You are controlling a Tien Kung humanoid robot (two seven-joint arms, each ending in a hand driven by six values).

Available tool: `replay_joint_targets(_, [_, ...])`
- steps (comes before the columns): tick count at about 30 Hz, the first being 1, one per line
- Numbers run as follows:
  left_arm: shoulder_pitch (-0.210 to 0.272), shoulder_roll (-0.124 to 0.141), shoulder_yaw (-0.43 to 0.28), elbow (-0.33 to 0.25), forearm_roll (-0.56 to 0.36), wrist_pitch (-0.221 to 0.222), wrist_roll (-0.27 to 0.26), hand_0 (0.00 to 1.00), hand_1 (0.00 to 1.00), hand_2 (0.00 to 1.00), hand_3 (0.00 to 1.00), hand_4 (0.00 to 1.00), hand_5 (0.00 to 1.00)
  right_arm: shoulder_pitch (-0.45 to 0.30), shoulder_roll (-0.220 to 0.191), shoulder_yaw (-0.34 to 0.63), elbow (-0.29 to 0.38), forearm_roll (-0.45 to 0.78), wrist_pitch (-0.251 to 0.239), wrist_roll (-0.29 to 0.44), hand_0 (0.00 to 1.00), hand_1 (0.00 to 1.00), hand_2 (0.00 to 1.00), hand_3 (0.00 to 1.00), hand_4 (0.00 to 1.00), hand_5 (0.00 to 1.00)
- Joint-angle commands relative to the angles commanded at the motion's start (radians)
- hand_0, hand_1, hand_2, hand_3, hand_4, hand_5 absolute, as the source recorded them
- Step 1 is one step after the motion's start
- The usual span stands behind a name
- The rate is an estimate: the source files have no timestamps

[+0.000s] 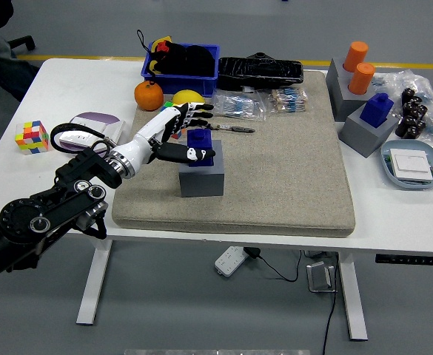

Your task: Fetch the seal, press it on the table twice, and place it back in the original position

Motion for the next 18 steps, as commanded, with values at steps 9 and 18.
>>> replay_joint_targets(9, [-0.004, -0.016, 0.028, 0.043, -0.019, 0.003, -0.004, 0.887, 0.840, 0.845, 0.860, 0.933, 0.002, 0.001, 0.000, -0.011, 0.000, 0.004, 0.000, 0.000, 0.867, 0.783, 0.745, 0.746, 0.804, 0.566])
replay_joint_targets(18, [-0.006, -0.025, 0.035, 0.080, -0.029, 0.009, -0.007, 0.887, 0.848, 0.851, 0.857, 0.938, 0.002, -0.003, 0.000, -0.017, -0.001, 0.007, 0.000, -0.001, 0.867, 0.783, 0.745, 0.746, 0.804, 0.567])
